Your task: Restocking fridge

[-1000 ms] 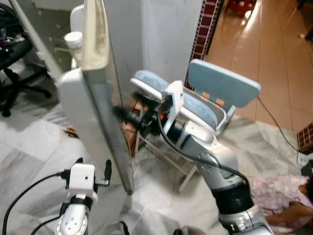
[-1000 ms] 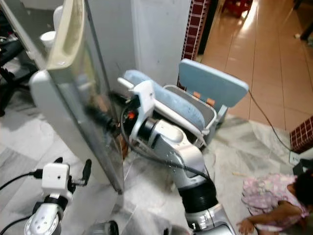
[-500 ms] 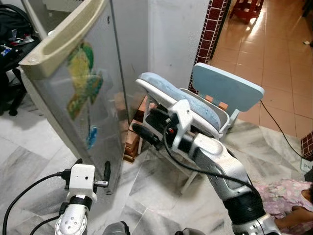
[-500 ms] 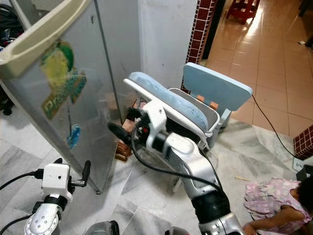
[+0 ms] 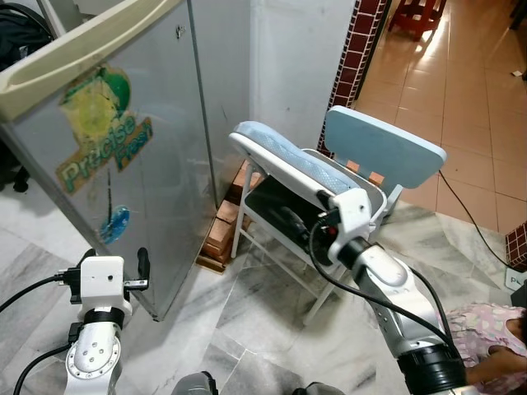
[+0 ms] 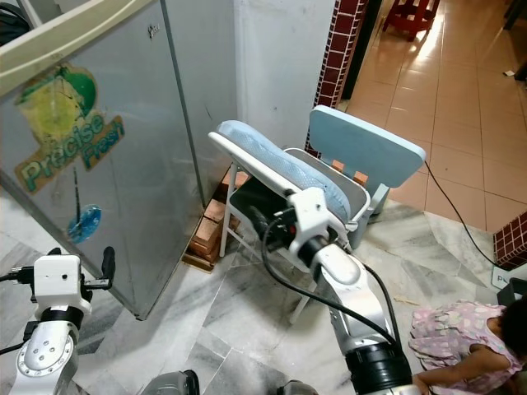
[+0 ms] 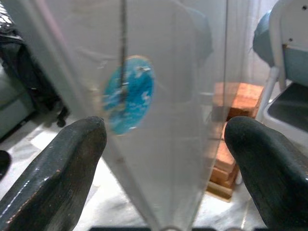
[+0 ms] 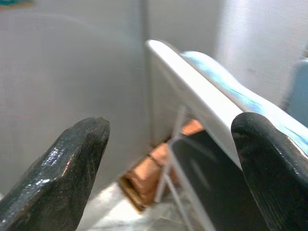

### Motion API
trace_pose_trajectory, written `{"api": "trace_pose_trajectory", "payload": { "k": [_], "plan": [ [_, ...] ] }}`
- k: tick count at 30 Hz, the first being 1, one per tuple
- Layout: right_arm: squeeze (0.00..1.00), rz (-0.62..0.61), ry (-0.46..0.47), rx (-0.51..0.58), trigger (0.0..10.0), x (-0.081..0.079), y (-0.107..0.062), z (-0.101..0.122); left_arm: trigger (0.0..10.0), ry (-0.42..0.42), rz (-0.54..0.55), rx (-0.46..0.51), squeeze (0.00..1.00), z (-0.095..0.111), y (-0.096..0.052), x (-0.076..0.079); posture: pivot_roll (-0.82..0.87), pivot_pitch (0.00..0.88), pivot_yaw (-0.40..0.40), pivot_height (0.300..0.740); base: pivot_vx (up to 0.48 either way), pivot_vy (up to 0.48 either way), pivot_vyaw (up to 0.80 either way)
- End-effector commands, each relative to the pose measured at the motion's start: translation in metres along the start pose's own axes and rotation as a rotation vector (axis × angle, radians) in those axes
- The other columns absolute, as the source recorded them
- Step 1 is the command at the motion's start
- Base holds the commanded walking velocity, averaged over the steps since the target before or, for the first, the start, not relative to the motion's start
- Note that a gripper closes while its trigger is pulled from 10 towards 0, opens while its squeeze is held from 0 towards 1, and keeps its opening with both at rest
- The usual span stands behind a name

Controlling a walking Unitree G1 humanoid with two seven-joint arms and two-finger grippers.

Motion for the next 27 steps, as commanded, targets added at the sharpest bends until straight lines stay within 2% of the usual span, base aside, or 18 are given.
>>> {"api": "trace_pose_trajectory", "payload": {
  "k": [1, 6, 12, 27],
  "plan": [
    [0.0, -0.032, 0.003, 0.01, 10.0, 0.004, -0.002, -0.002, 10.0, -0.006, 0.01, 0.011, 0.0, 0.004, 0.001, -0.001, 0.0, 0.114, -0.003, 0.74, 0.0, 0.0, 0.0],
    [0.0, -0.08, -0.011, 0.045, 10.0, 0.009, -0.006, -0.002, 10.0, -0.017, -0.001, 0.032, 0.0, 0.011, 0.003, 0.002, -0.01, 0.114, 0.002, 0.74, 0.0, 0.275, 0.0],
    [0.0, -0.11, 0.005, 0.039, 10.0, 0.013, -0.006, -0.006, 10.0, -0.021, -0.001, 0.035, 0.0, 0.013, 0.004, 0.003, 0.0, 0.113, 0.001, 0.74, 0.0, 0.388, 0.0],
    [0.0, -0.144, 0.002, 0.045, 10.0, 0.018, -0.005, -0.009, 10.0, -0.044, 0.001, 0.028, 0.0, 0.014, 0.006, 0.005, -0.01, 0.108, 0.002, 0.74, 0.0, 0.48, 0.0]
  ]
}}
Point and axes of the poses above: a point about 5 cm out from each wrist's last joint towards the gripper, its own y axis pointing out of the wrist towards the gripper, its own z axis along the axis of the wrist's last joint, x = y × z, the point moved 1 cm from there along y, pointing out of the wrist towards the gripper, and after that the axes turned 13 degrees about y, right-handed, at the moved point
